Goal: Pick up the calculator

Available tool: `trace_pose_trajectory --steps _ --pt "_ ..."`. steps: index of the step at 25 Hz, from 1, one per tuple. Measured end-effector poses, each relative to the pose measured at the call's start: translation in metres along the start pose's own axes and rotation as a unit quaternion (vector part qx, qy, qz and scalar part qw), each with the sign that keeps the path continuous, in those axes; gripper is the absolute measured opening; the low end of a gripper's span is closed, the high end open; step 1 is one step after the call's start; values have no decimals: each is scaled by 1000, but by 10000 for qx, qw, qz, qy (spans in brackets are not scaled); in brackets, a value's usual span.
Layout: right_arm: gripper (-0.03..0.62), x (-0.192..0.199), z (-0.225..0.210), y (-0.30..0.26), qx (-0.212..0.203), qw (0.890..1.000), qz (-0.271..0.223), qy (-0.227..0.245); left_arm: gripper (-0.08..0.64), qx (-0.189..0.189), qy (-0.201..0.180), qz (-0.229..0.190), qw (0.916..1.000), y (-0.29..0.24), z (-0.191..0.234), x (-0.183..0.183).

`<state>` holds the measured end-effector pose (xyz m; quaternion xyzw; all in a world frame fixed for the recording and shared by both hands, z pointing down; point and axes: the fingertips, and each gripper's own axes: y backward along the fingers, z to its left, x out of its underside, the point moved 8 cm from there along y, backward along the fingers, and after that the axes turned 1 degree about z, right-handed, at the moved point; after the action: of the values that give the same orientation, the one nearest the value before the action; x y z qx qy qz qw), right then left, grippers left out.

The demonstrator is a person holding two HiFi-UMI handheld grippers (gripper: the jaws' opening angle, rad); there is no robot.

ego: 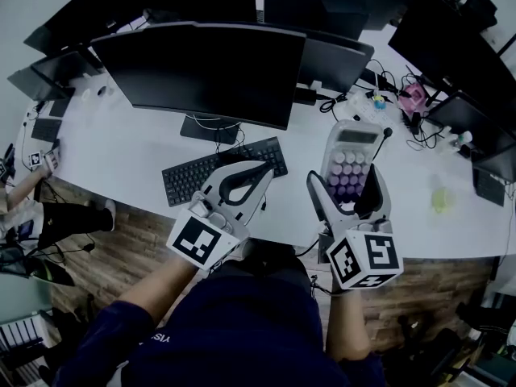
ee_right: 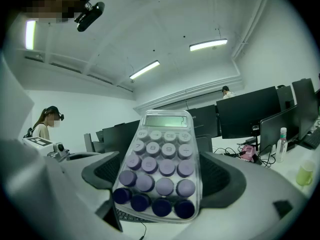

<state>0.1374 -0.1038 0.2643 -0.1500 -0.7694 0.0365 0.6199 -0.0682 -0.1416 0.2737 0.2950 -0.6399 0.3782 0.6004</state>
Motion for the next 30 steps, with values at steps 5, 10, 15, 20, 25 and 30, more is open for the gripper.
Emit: trace_pose_trajectory --steps 5,10,15,20,25,30 --pt "499 1 -1 -1 -182 9998 23 -103 34 1 -33 14 10000 1 1 -1" --pt "500 2 -3 -2 -256 9996 51 -109 34 39 -70 43 10000 -1 1 -1" --pt "500 -1 -5 -1 -281 9995 -10 -165 34 87 -79 59 9999 -3 1 -2" --pt "502 -2 -10 -2 -272 9989 -160 -336 34 155 -120 49 9998 -8 0 -1" --pt "503 -7 -13 -3 -374 9976 -331 -478 34 157 -139 90 9997 -11 3 -2" --pt "503 -7 -16 -5 -438 9981 -246 -345 34 179 -196 115 9996 -16 3 -2"
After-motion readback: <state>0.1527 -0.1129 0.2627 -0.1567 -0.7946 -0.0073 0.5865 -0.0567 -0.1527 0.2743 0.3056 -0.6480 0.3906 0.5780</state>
